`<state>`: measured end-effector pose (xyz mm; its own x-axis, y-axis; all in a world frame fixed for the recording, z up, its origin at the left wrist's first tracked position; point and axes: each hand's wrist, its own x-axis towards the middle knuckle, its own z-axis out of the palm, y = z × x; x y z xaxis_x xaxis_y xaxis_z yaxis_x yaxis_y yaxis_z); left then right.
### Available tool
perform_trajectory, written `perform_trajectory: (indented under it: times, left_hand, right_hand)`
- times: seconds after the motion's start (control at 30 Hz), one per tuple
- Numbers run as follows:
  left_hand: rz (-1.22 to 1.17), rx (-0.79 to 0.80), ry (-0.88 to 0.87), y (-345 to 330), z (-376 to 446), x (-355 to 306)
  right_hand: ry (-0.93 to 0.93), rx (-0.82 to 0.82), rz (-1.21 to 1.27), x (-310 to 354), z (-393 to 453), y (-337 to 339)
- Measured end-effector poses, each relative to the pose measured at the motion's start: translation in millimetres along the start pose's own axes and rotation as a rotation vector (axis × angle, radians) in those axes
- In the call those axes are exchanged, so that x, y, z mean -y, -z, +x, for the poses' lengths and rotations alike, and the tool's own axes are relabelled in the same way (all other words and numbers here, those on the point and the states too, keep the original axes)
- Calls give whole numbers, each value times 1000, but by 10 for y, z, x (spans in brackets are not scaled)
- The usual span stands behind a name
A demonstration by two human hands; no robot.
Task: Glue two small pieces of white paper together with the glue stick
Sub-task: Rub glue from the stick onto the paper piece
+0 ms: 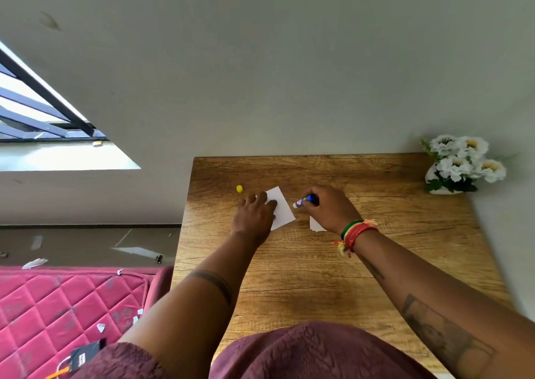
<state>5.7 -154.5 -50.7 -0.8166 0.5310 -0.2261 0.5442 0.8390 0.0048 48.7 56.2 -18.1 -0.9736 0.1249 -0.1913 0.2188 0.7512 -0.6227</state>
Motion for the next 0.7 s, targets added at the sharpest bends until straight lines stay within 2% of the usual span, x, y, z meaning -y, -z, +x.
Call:
perform_trajectory:
  times: [0.17, 0.4, 0.53, 0.7]
  left_hand:
    - [52, -1, 20, 25, -43, -105]
    - [-7, -45, 40, -6, -72, -144]
    - [8, -112, -82, -17, -34, -150]
    - [-7, -52, -139, -2, -6, -145]
  right_hand:
    - [-15, -45, 14, -25, 25, -54]
    - [-12, -107, -30, -12, 151, -107]
    - [4, -85, -72, 36, 231, -116]
    - [30, -75, -150, 80, 304, -112]
